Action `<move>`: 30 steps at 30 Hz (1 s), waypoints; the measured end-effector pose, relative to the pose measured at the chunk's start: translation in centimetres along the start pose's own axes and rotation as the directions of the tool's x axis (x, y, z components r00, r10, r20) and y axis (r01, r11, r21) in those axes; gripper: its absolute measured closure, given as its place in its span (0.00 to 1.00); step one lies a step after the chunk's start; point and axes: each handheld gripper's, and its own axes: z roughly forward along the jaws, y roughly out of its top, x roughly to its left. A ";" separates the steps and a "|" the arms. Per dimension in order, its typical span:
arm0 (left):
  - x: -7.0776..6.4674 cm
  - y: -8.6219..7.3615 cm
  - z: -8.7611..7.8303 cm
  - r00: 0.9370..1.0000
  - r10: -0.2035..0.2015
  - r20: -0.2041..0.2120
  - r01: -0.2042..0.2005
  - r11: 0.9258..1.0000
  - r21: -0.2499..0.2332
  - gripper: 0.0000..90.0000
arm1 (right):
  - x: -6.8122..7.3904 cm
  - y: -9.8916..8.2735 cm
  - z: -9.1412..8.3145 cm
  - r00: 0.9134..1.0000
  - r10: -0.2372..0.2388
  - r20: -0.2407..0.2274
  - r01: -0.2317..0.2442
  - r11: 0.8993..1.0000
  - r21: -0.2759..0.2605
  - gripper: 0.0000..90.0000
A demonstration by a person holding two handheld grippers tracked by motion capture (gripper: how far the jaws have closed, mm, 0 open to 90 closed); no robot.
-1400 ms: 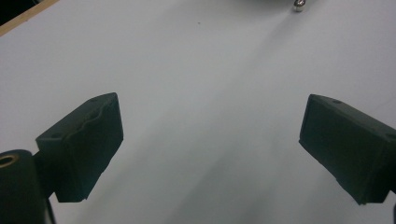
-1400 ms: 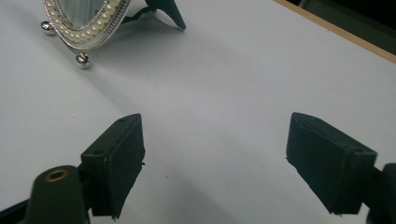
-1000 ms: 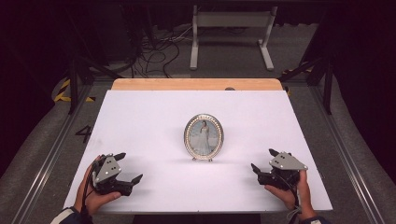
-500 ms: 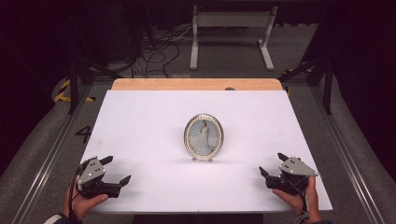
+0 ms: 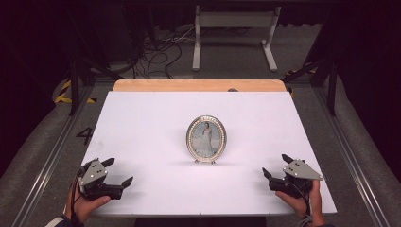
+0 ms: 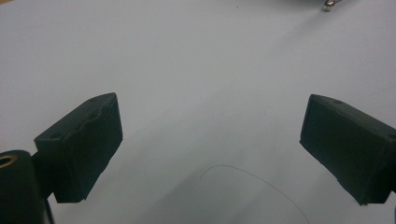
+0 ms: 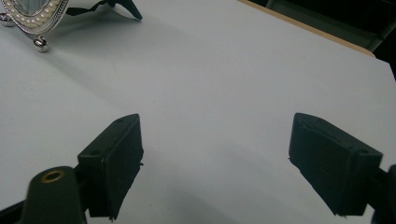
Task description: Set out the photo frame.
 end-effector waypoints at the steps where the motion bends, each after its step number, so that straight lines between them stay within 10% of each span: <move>1: 0.0 0.0 0.0 1.000 -0.002 0.004 0.002 1.000 -0.001 0.08 | 0.0 0.0 0.0 1.000 -0.004 0.001 0.004 1.000 0.001 0.20; 30: 0.4 0.0 0.3 0.999 -0.001 -0.034 0.001 1.000 0.007 0.07 | 0.0 -0.1 0.0 0.999 -0.032 0.025 0.032 0.999 0.007 0.20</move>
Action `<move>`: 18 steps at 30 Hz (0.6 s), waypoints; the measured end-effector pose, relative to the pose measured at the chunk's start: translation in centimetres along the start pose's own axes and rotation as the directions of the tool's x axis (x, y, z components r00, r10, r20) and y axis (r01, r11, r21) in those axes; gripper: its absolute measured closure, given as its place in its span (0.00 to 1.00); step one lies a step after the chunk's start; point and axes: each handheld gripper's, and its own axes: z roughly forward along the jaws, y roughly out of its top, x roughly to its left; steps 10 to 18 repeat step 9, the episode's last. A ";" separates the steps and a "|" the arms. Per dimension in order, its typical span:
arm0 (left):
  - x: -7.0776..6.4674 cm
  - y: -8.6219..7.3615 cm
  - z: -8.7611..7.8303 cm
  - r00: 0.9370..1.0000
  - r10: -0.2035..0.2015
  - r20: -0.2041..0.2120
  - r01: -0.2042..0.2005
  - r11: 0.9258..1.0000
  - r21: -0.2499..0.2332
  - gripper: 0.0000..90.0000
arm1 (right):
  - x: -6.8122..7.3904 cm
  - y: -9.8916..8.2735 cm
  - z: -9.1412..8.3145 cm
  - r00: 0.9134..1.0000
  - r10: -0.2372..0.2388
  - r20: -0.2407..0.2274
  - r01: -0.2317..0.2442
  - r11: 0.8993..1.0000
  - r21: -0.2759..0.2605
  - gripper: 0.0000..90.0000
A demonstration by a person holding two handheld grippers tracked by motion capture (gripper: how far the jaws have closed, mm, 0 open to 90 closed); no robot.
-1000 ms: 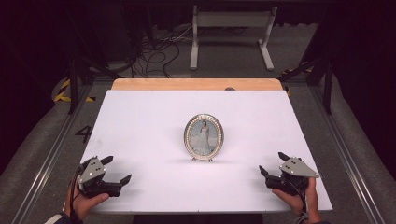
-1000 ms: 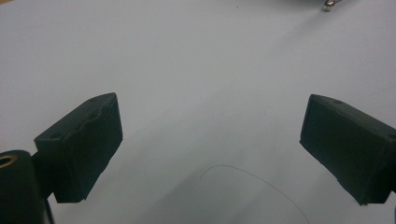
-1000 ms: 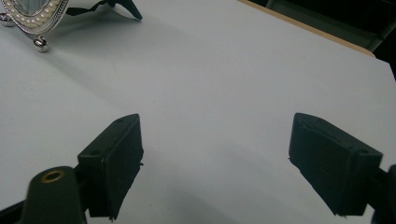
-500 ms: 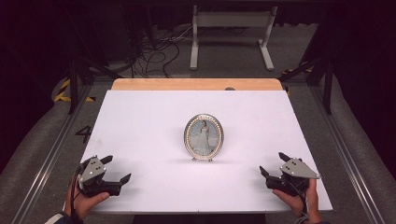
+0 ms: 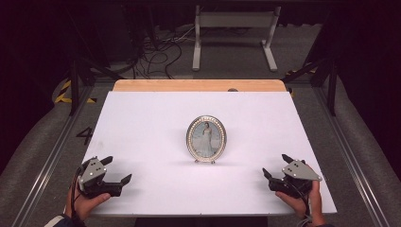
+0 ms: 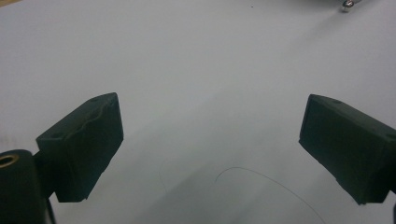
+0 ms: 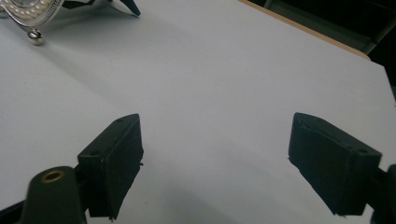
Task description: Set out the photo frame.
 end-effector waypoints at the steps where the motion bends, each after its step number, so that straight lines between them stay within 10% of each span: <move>1: 0.0 0.0 0.1 1.000 0.003 0.004 -0.003 1.000 0.003 0.07 | -0.2 -0.1 0.0 1.000 0.018 0.000 -0.018 1.000 -0.003 0.20; 18: -0.1 0.1 0.2 1.000 0.006 0.003 -0.006 1.000 0.008 0.07 | -0.1 -0.1 0.0 1.000 0.013 0.002 -0.013 1.000 0.001 0.20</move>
